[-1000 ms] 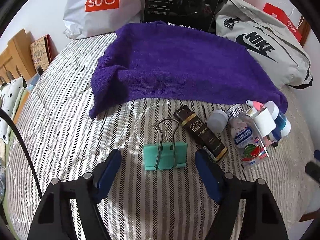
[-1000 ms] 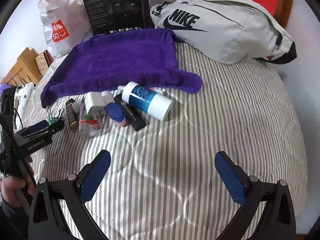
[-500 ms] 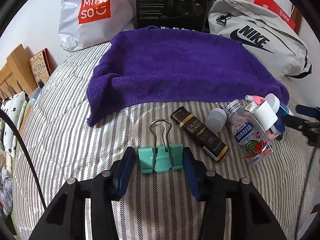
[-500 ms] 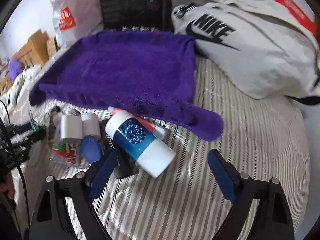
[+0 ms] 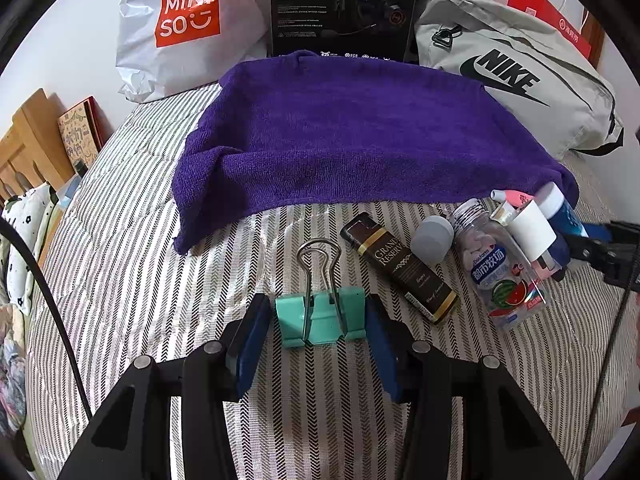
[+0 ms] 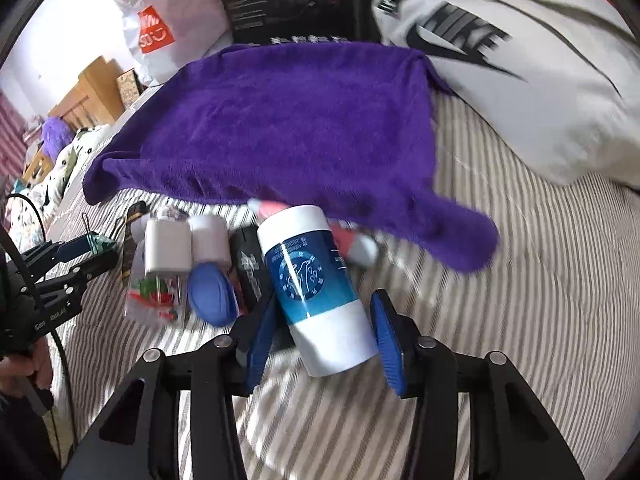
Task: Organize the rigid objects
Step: 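Grasp the mint-green binder clip with the left tool while the right tool grasps the blue-white bottle, then carry the clip and bottle onto the purple towel and open both tools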
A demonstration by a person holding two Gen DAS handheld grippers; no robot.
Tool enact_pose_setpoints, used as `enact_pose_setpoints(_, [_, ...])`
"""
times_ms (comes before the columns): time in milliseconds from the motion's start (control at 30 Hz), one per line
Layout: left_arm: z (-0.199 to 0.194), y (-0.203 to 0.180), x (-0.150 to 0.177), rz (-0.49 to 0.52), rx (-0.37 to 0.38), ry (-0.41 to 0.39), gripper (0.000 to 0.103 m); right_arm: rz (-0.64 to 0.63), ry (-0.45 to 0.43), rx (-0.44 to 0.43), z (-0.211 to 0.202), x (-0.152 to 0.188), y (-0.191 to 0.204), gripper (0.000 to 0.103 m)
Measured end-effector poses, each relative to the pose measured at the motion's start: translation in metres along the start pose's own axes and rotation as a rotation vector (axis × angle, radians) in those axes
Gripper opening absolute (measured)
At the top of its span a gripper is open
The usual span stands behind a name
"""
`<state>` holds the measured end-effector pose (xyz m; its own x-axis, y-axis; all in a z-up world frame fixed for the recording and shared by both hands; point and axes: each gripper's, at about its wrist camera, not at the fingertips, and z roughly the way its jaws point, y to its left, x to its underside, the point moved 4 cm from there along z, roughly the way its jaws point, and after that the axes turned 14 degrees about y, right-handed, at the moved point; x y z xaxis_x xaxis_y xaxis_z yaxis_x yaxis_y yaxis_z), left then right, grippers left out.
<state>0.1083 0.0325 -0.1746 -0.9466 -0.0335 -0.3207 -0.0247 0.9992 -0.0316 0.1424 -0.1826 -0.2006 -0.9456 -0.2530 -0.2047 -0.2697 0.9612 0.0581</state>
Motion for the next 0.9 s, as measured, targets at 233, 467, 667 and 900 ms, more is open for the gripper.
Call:
enact_pose_setpoints(233, [0.000, 0.000, 0.003, 0.003, 0.010, -0.008, 0.046, 0.034, 0.020, -0.015, -0.002, 0.019, -0.006, 0.038])
enact_pose_setpoints(467, [0.000, 0.000, 0.002, 0.002, 0.020, -0.004, 0.046, 0.017, -0.002, 0.044, 0.005, -0.002, -0.007, 0.038])
enact_pose_setpoints(667, [-0.001, 0.001, 0.003, -0.001, 0.022, -0.013, 0.046, -0.010, 0.004, 0.087, 0.003, 0.005, -0.001, 0.036])
enact_pose_setpoints(900, [-0.001, 0.002, 0.004, 0.002, 0.039, -0.020, 0.040, 0.016, 0.007, 0.076, 0.002, 0.013, -0.003, 0.037])
